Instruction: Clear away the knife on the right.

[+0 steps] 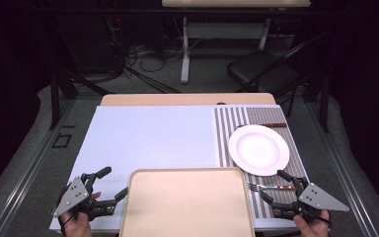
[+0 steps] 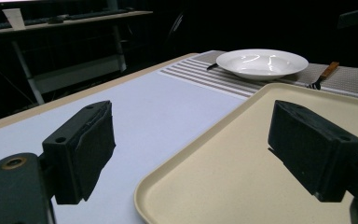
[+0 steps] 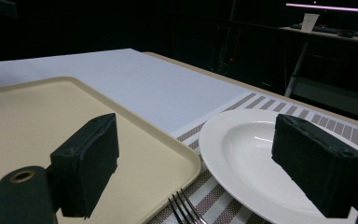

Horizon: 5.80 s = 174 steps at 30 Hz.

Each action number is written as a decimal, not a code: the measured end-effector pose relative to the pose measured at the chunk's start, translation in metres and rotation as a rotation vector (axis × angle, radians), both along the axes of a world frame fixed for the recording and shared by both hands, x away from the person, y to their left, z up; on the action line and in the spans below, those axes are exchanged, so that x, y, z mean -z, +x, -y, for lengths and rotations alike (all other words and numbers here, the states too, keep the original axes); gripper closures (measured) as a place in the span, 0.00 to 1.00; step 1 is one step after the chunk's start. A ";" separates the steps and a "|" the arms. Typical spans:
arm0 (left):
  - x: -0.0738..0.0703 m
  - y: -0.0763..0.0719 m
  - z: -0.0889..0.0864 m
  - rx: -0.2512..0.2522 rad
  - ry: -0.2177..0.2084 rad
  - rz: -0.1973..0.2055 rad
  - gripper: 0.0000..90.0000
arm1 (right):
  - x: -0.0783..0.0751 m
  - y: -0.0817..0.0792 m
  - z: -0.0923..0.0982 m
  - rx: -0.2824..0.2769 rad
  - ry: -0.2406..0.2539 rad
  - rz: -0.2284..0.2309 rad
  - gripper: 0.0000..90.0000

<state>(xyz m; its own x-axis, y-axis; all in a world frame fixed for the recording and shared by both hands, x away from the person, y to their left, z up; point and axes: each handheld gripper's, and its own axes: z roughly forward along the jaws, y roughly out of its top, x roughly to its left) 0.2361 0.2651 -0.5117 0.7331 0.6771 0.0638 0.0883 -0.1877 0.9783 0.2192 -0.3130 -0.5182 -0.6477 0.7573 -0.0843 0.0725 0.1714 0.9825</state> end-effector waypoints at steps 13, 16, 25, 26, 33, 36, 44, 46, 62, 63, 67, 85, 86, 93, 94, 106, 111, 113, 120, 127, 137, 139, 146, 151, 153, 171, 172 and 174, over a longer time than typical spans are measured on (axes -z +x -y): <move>0.001 0.000 -0.001 0.002 0.002 -0.006 0.16 | -0.004 0.002 0.004 0.046 -0.043 -0.009 0.16; 0.001 0.001 0.000 0.001 0.002 -0.008 0.16 | -0.008 0.002 0.008 0.065 -0.057 -0.013 0.16; 0.001 0.005 0.002 0.000 0.005 -0.017 0.16 | -0.026 0.012 0.033 0.034 -0.096 -0.074 0.16; 0.001 0.005 0.002 0.000 0.005 -0.017 0.16 | -0.026 0.012 0.033 0.034 -0.096 -0.074 0.16; 0.002 0.008 0.002 -0.004 0.001 -0.023 0.16 | -0.023 0.026 0.065 0.120 -0.103 -0.117 0.16; 0.002 0.007 0.002 -0.007 0.000 -0.022 0.16 | -0.023 0.031 0.076 0.141 -0.114 -0.127 0.16; 0.002 0.007 0.001 -0.012 0.002 -0.025 0.16 | -0.029 0.049 0.086 0.179 -0.118 -0.134 0.16; 0.002 0.007 0.001 -0.013 0.002 -0.025 0.16 | -0.031 0.054 0.086 0.184 -0.125 -0.132 0.16; 0.004 0.007 0.000 -0.023 0.009 -0.032 0.16 | -0.035 0.110 0.087 0.137 -0.230 -0.164 0.27; 0.004 0.007 0.000 -0.027 0.010 -0.033 0.16 | -0.033 0.119 0.088 0.135 -0.242 -0.173 0.28; 0.004 0.007 -0.001 -0.031 0.009 -0.037 0.16 | -0.031 0.129 0.089 0.133 -0.248 -0.186 0.29; 0.007 0.009 -0.006 -0.091 -0.002 -0.054 0.16 | -0.052 0.192 0.087 0.092 -0.343 -0.249 0.36; 0.007 0.009 -0.006 -0.091 -0.002 -0.054 0.16 | -0.052 0.192 0.087 0.092 -0.343 -0.249 0.36; 0.009 0.010 -0.008 -0.112 -0.003 -0.054 0.16 | -0.059 0.216 0.079 0.075 -0.376 -0.265 0.36; 0.009 0.010 -0.009 -0.116 -0.011 -0.050 0.16 | -0.060 0.219 0.079 0.071 -0.375 -0.265 0.37; 0.008 0.011 -0.010 -0.179 -0.015 -0.058 0.16 | -0.060 0.242 0.072 -0.009 -0.451 -0.278 0.45; 0.009 0.011 -0.012 -0.213 -0.006 -0.072 0.16 | -0.059 0.253 0.075 -0.028 -0.461 -0.279 0.48; 0.010 0.011 -0.013 -0.218 0.007 -0.077 0.16 | -0.058 0.257 0.075 -0.037 -0.453 -0.273 0.48; 0.011 0.010 -0.016 -0.251 0.018 -0.087 0.16 | -0.054 0.274 0.068 -0.075 -0.517 -0.254 0.51; 0.012 0.010 -0.017 -0.253 0.010 -0.087 0.16 | -0.054 0.290 0.058 -0.097 -0.550 -0.288 0.51; 0.013 0.010 -0.019 -0.241 -0.005 -0.095 0.16 | -0.049 0.309 0.051 -0.043 -0.566 -0.328 0.49; 0.013 0.011 -0.019 -0.240 -0.003 -0.096 0.16 | -0.046 0.312 0.052 -0.025 -0.560 -0.356 0.47; 0.013 0.011 -0.017 -0.237 0.001 -0.099 0.16 | -0.039 0.320 0.051 0.023 -0.554 -0.410 0.45; 0.013 0.011 -0.018 -0.239 0.001 -0.100 0.16 | -0.033 0.322 0.048 0.028 -0.612 -0.406 0.43; 0.014 0.011 -0.018 -0.238 -0.002 -0.101 0.16 | -0.031 0.322 0.046 0.025 -0.646 -0.388 0.44; 0.014 0.011 -0.017 -0.232 0.000 -0.105 0.16 | -0.016 0.321 0.039 -0.018 -0.904 -0.428 0.47; 0.014 0.011 -0.017 -0.231 0.002 -0.106 0.16 | -0.016 0.322 0.039 -0.033 -0.942 -0.421 0.47; 0.014 0.011 -0.018 -0.229 0.001 -0.106 0.16 | -0.017 0.322 0.038 -0.031 -0.964 -0.419 0.48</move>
<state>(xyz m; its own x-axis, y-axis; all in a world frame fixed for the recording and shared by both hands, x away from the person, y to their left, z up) 0.2474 0.2828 -0.5261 0.5633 0.8262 -0.0048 0.2305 -0.1516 0.9612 0.5409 -0.3507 -0.5013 -0.7824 0.4713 -0.4071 0.3575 0.8751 0.3262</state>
